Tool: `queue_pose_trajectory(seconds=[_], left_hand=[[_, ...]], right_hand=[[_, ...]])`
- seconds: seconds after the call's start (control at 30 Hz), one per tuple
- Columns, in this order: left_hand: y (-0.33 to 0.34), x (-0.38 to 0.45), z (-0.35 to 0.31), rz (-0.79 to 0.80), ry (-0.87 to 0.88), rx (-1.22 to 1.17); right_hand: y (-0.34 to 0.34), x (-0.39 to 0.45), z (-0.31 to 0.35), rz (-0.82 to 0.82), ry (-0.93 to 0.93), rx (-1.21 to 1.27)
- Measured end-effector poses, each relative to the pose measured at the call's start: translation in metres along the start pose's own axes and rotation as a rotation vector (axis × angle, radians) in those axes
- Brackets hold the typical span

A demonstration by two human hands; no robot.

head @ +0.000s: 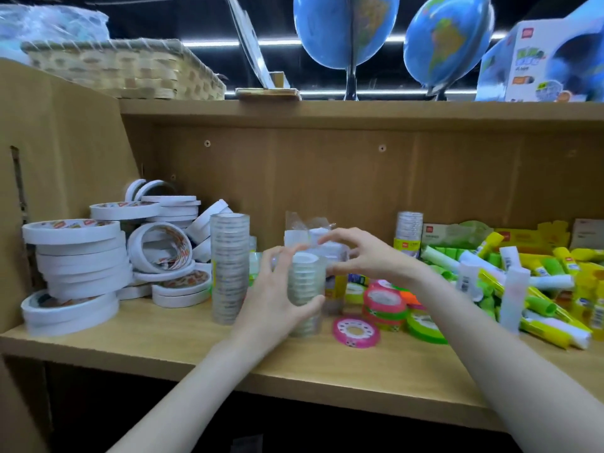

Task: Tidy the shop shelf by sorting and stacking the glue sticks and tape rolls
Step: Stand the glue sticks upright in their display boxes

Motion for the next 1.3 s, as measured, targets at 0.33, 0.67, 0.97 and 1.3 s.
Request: queue_pose_trajectory(seconds=[0.33, 0.67, 0.97, 1.3], left_hand=[[-0.004, -0.010, 0.004, -0.096, 0.035, 0.157], [-0.023, -0.013, 0.009, -0.041, 0.282, 0.529], [-0.027, -0.011, 0.017, -0.031, 0.332, 0.552], [-0.023, -0.013, 0.019, -0.033, 0.324, 0.486]], right_hand=[[-0.039, -0.018, -0.005, 0.012, 0.139, -0.142], [-0.015, 0.038, 0.044, 0.012, 0.016, -0.407], [-0.027, 0.055, 0.030, -0.220, 0.107, -0.440], [-0.030, 0.046, 0.028, -0.134, 0.153, -0.387]])
Point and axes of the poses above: each hand's wrist, its own x-axis towards the middle knuckle, its own y-axis out of the palm, z = x × y, the point moved 2 cm from there along x, towards the middle knuckle, and after that the axes turned 8 degrees about y, right-handed, at the moved point
